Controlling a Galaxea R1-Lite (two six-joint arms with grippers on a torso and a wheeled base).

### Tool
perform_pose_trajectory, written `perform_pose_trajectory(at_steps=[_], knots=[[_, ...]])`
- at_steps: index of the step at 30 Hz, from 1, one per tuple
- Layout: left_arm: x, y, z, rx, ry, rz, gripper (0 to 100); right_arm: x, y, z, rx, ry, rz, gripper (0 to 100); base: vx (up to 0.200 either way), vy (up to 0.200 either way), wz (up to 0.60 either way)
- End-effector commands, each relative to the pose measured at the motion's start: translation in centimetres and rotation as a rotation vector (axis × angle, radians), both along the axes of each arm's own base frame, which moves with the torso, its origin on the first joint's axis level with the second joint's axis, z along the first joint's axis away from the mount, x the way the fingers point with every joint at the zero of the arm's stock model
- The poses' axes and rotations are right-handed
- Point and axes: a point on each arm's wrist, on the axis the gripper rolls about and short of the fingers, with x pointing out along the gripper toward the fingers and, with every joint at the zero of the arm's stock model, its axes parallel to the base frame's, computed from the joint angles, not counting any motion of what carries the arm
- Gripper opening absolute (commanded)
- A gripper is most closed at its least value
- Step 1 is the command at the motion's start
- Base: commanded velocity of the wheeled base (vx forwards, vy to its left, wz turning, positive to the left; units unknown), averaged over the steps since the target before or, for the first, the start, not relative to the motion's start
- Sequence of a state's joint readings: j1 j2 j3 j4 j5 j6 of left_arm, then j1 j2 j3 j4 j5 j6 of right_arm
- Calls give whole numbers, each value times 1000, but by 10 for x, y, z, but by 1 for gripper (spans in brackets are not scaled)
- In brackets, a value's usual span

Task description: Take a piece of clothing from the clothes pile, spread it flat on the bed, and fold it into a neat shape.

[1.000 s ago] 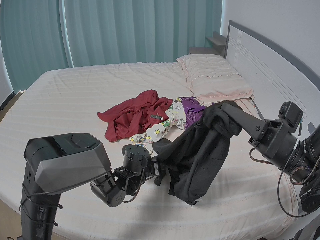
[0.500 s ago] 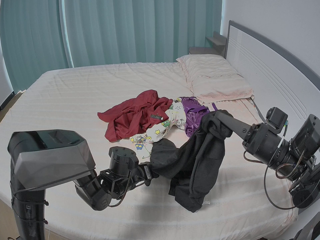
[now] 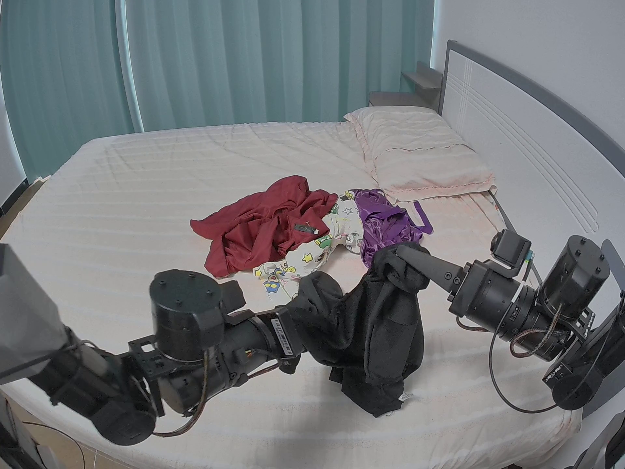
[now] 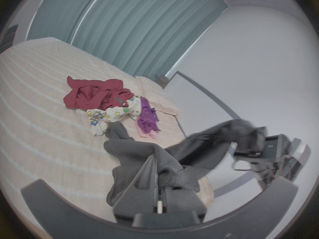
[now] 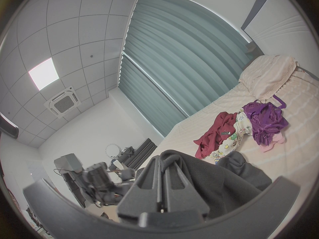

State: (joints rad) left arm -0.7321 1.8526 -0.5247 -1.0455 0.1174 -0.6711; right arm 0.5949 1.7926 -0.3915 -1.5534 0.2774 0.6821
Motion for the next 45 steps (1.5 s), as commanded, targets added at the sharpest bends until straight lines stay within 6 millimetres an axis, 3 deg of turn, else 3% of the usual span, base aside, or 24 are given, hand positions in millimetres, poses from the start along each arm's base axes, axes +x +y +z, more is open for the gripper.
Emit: perform_pose_trajectory(at_steps=[1, 2, 5, 8, 13, 15, 22, 28, 31, 45], knots=[[-48, 14, 45, -90, -91, -73, 0, 2, 9, -13, -26, 29, 18, 0, 0, 0, 0], [-56, 26, 47, -71, -76, -48, 0, -1, 16, -22, -52, 65, 46, 0, 0, 0, 0], [-62, 36, 47, -66, -63, -23, 0, 2, 20, -20, -43, 45, 21, 0, 0, 0, 0], [-70, 48, 46, -68, -66, 37, 0, 14, 23, 20, 59, -69, -83, 0, 0, 0, 0], [-68, 57, 41, -50, -54, 106, 0, 16, 14, 32, 45, -93, -142, 0, 0, 0, 0], [-69, 63, 32, -34, -26, 126, 0, 22, 3, 21, 8, -67, -216, 0, 0, 0, 0], [-69, 67, 27, -53, 9, 153, 0, 30, 2, -20, -80, 47, -315, 0, 0, 0, 0], [-69, 71, 23, -44, 24, 176, 0, 28, -14, -27, -96, 78, -374, 0, 0, 0, 0], [-69, 72, 23, -43, 27, 176, 0, 25, -16, -34, -108, 100, -367, 0, 0, 0, 0], [-71, 76, 17, -58, 62, 197, 0, 23, -20, -32, -102, 83, -385, 0, -129, 0, 0]])
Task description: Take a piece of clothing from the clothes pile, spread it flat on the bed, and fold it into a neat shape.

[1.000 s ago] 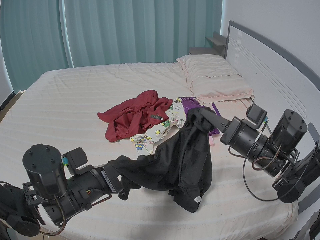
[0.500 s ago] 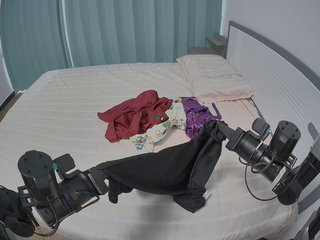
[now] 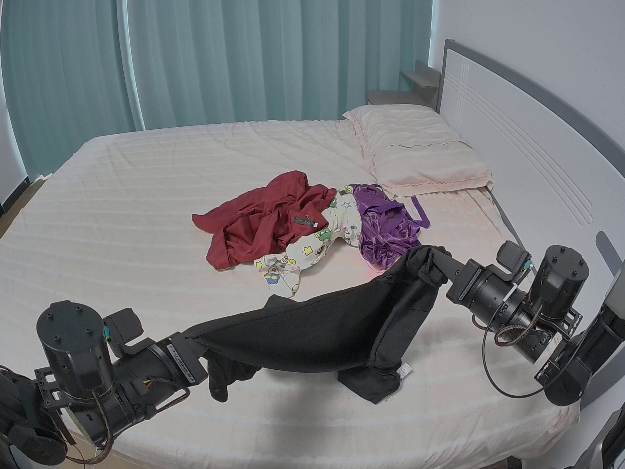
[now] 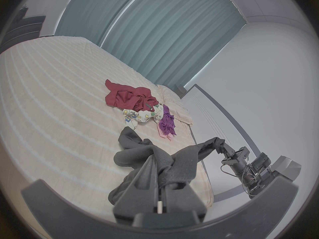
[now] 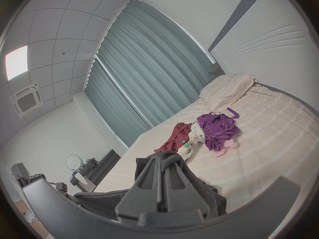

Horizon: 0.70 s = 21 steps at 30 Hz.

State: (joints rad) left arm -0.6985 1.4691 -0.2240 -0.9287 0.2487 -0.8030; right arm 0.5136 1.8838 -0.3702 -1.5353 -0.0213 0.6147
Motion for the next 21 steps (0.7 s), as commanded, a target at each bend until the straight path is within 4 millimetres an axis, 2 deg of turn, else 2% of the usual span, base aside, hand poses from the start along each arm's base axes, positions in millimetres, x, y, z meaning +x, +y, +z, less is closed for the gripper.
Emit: perform_pose_trajectory(at_steps=[1, 12, 21], knots=[[0, 0, 1, -4, -7, 2, 0, -1, -1, 0, -2, 1, 0, 0, 0, 0, 0], [3, 0, 4, -32, -5, 21, 0, -3, 1, 0, -5, 1, 8, 0, 0, 0, 0], [4, 1, 5, -33, -10, 28, 0, -4, 3, 1, -6, -3, 15, 0, 0, 200, 0]])
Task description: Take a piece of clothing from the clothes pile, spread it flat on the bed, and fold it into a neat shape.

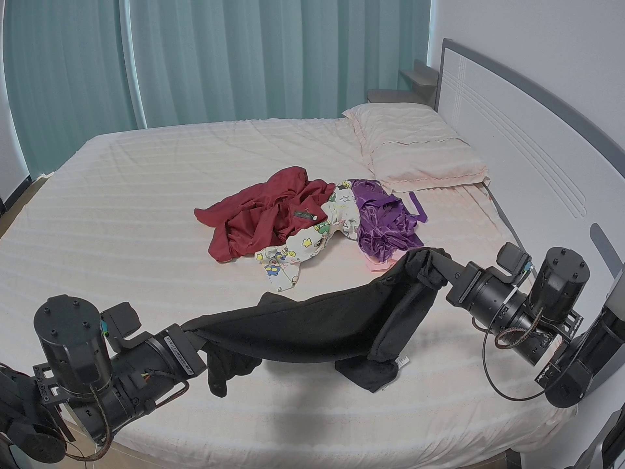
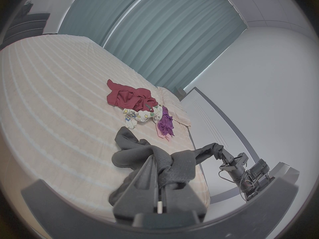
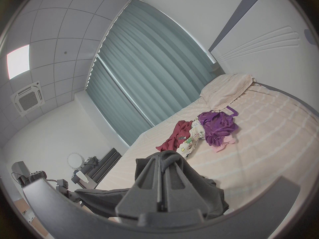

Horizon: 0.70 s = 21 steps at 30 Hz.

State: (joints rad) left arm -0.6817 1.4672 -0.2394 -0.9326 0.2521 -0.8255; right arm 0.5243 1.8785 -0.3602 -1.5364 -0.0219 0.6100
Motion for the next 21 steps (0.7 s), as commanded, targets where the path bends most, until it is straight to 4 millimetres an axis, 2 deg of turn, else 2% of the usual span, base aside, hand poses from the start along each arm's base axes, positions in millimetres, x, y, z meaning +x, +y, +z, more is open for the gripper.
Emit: perform_pose_trajectory(at_steps=[1, 21], knots=[[0, 0, 1, -2, -3, 1, 0, -1, 1, 1, -2, -5, 5, 0, 0, 200, 0], [-3, 3, 5, -11, -26, 9, 0, -10, 17, 1, -8, -28, 43, 0, 0, 200, 0]])
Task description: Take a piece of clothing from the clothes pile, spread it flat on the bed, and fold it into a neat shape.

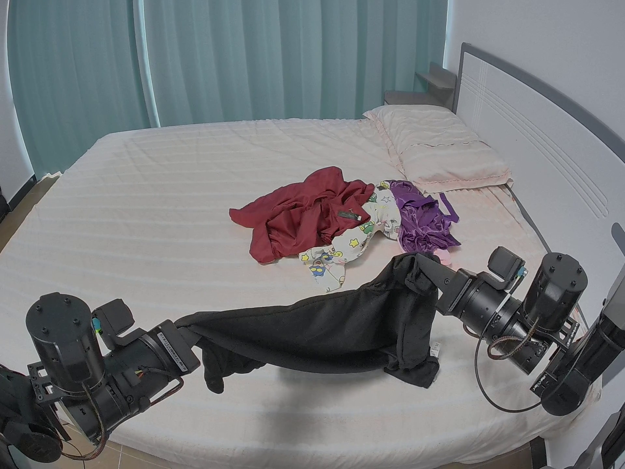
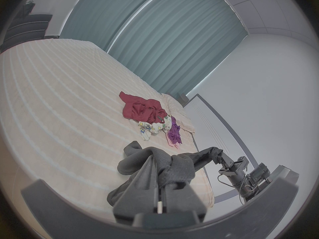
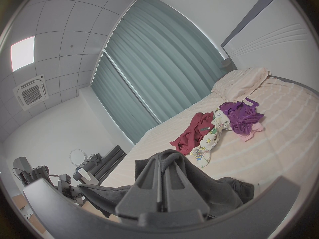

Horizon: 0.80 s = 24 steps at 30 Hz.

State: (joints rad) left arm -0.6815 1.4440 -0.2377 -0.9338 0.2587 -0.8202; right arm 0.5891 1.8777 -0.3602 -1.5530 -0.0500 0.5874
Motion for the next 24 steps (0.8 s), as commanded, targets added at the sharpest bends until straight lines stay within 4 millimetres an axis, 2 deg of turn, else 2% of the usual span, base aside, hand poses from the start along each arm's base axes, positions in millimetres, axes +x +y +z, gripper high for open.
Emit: perform_pose_trajectory(at_steps=[1, 24], knots=[[-1, 1, 1, -2, -4, 5, 0, -1, 2, 0, 3, -4, 5, 0, 0, 200, 0], [1, 4, 0, 1, 0, 22, 0, -8, 2, 12, 29, -39, 21, 0, 0, 200, 0]])
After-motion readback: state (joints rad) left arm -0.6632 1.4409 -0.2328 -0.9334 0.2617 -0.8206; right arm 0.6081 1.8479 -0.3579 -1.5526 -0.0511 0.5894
